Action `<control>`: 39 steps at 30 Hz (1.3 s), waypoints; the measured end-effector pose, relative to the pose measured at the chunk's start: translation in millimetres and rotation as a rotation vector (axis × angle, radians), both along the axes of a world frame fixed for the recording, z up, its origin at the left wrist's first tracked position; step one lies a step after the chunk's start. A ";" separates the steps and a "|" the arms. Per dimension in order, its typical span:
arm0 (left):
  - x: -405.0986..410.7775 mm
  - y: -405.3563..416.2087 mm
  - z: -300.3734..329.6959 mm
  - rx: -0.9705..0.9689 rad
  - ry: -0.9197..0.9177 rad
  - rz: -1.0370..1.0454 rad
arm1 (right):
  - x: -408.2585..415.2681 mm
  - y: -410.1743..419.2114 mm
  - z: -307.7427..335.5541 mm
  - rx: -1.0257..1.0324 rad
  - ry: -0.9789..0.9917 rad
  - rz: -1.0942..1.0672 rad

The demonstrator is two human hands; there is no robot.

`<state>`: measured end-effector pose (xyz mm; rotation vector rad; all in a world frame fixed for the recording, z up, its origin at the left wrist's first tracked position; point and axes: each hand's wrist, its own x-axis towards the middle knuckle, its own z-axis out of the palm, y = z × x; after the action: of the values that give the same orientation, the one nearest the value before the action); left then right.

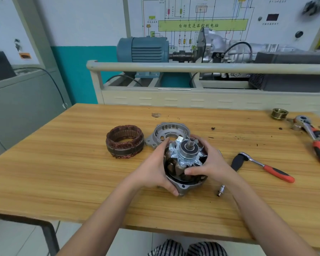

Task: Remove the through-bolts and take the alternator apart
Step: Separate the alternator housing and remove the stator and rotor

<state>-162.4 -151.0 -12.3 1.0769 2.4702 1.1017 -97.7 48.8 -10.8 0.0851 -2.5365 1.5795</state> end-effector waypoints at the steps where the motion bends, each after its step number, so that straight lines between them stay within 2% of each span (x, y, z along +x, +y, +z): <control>1: -0.7 1.3 1.4 0.007 -0.003 -0.013 | -0.5 -2.5 0.5 0.000 0.024 -0.020; 6: -2.0 5.6 7.6 0.049 0.017 -0.052 | 0.4 -5.9 -2.7 -0.014 0.111 -0.102; 8: 0.0 6.6 7.8 0.053 -0.031 0.005 | -0.2 -7.5 -3.1 -0.002 0.141 -0.132; 11: 6.2 9.1 1.5 0.060 -0.007 0.195 | -0.7 -9.2 -5.1 -0.014 0.164 -0.175; 15: 11.7 9.0 -6.4 0.139 -0.176 0.333 | -2.3 -9.9 -6.8 -0.047 0.169 -0.243; 23: 0.8 5.4 -1.4 0.202 -0.475 0.263 | -6.2 -9.4 -3.8 -0.020 0.064 -0.221; 27: 4.1 1.4 -7.5 0.301 -0.593 0.292 | -6.1 -17.2 -0.8 -0.003 0.112 -0.234; 33: 14.7 5.7 -23.4 0.531 -0.697 0.478 | -4.5 -33.6 5.7 0.035 0.156 -0.288; 36: 16.5 7.9 -25.5 0.641 -0.749 0.500 | -2.2 -36.1 13.0 0.061 0.168 -0.264; 39: 12.8 8.9 -23.4 0.641 -0.725 0.463 | -1.6 -34.9 17.5 0.060 0.195 -0.274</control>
<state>-149.6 -142.1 -35.7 0.0979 1.8250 2.0540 -99.3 13.9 6.6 -0.0931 -2.3303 1.3241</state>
